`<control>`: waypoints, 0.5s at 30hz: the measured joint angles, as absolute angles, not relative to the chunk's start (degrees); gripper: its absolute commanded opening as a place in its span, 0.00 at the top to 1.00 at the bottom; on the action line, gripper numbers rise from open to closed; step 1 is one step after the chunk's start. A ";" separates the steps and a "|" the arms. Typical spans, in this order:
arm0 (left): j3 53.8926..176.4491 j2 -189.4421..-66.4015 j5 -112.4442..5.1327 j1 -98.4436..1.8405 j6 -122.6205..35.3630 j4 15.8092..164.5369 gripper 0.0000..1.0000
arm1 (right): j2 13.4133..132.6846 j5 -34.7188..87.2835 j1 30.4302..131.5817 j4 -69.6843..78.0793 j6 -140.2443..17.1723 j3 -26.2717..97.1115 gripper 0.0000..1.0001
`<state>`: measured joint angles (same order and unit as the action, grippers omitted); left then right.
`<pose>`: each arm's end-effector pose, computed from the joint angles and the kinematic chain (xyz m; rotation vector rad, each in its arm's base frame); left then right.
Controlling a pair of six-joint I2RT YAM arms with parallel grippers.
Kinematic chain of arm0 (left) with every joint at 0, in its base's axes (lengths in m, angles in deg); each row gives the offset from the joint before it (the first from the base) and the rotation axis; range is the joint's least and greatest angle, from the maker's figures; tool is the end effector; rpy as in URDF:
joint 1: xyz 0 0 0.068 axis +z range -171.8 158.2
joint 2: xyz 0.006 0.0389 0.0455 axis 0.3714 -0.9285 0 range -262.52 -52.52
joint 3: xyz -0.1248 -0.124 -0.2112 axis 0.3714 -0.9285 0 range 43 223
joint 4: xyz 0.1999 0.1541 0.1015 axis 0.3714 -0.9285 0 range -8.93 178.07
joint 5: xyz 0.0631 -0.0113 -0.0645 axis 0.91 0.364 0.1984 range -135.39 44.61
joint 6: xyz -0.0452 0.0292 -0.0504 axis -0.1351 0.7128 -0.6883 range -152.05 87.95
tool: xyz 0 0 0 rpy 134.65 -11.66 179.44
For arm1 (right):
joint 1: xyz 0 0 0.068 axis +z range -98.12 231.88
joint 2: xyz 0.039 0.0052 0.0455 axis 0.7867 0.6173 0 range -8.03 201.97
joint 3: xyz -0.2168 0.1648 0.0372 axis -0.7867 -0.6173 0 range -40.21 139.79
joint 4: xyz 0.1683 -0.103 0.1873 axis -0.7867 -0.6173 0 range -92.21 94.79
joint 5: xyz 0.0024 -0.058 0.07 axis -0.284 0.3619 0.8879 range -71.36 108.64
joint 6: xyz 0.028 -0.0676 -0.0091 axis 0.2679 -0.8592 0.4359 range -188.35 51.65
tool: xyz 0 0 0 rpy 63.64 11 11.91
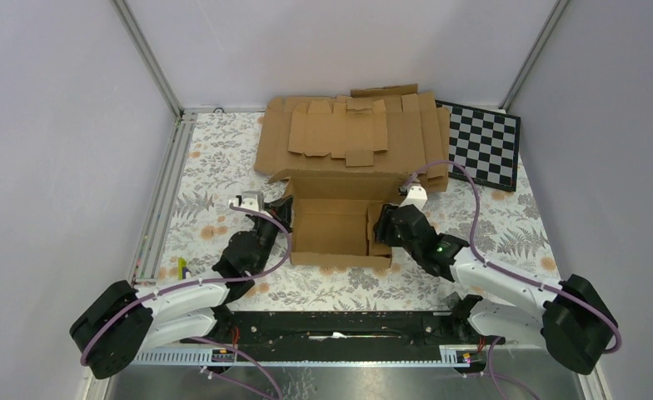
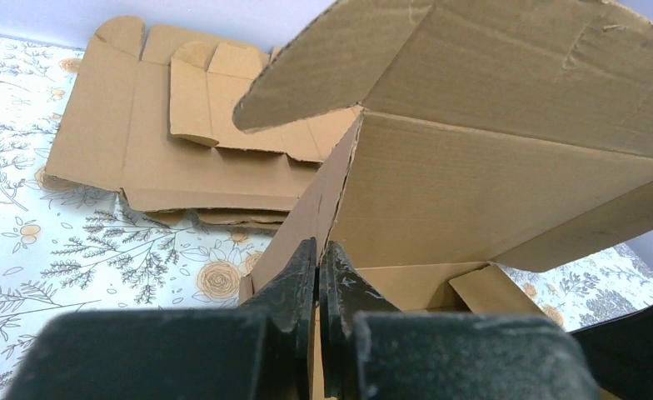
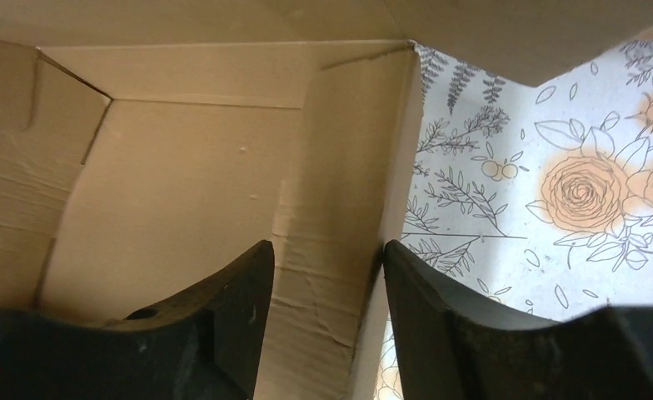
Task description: Fold the paper box
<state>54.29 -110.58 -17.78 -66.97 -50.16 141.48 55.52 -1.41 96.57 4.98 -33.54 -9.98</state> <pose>0.1797 -0.1402 0.2085 -0.0495 1.4911 -0.5464 0.1991 0.1671 0.1890 0.0199 2.1426 0.4486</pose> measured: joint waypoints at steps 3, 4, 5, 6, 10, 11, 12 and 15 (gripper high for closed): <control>53.64 -109.46 -17.93 -67.21 -49.83 141.28 1.00 | 53.51 -1.35 96.57 5.07 -34.64 -10.26 0.39; 53.57 -109.14 -18.02 -67.23 -49.81 141.19 1.00 | 53.44 -1.32 96.57 4.93 -35.01 -10.26 0.38; 53.55 -108.94 -18.13 -67.25 -49.81 141.11 1.00 | 53.48 -1.26 96.57 4.54 -35.18 -10.26 0.38; 53.50 -108.81 -18.17 -67.25 -49.81 141.00 1.00 | 53.48 -1.24 96.57 3.75 -35.38 -10.26 0.36; 53.44 -108.41 -18.35 -67.30 -49.81 140.56 1.00 | 53.13 -1.19 96.57 2.03 -36.71 -10.26 0.22; 53.44 -108.37 -18.39 -67.30 -49.81 140.54 1.00 | 52.68 -1.24 96.57 1.74 -37.35 -10.30 0.22; 53.44 -108.37 -18.41 -67.30 -49.81 140.54 1.00 | 51.91 -1.39 96.57 1.46 -38.11 -10.35 0.22; 53.44 -108.37 -18.46 -67.30 -49.79 140.52 1.00 | 48.44 -2.20 96.54 0.80 -40.56 -11.00 0.22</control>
<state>53.44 -108.37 -18.46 -67.30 -49.79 140.52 48.44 -2.20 96.54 0.80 -40.56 -11.00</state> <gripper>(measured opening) 0.014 0.777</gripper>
